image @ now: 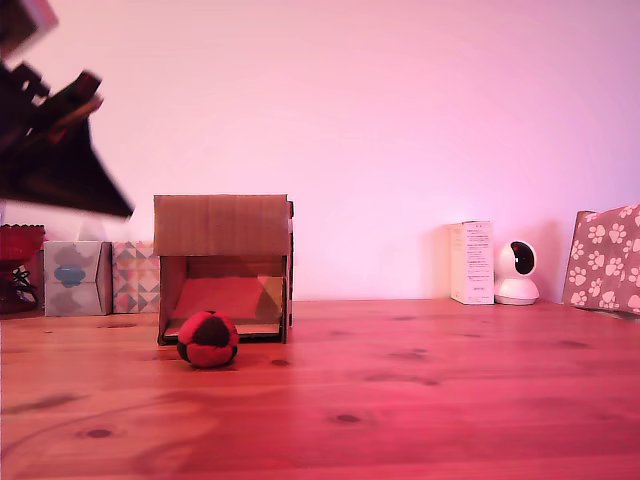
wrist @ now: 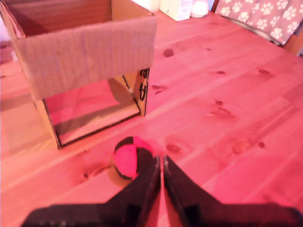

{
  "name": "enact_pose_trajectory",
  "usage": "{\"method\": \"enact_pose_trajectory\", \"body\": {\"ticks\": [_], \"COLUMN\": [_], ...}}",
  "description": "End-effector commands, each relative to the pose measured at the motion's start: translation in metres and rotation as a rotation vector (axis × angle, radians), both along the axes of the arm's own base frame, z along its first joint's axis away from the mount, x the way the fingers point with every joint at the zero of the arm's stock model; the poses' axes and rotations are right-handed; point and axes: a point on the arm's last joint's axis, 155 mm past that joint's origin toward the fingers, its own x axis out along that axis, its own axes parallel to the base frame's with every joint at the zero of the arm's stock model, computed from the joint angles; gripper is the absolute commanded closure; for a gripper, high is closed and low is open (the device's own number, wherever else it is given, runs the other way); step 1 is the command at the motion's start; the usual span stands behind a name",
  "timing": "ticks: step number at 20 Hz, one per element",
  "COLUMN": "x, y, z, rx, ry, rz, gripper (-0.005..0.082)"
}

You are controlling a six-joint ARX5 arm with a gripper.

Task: Drop the footbag into the cardboard dice tower

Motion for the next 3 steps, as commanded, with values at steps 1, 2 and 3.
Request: {"method": "enact_pose_trajectory", "body": {"ticks": [1, 2, 3], "x": [-0.007, -0.0075, -0.0071], "y": [0.0022, 0.0023, 0.0022], "z": [-0.0138, -0.0144, -0.014], "rx": [0.011, 0.012, 0.011], "ry": [0.047, 0.05, 0.048], "rz": [0.005, 0.005, 0.005], "gripper": [0.0788, 0.0788, 0.0788]}}
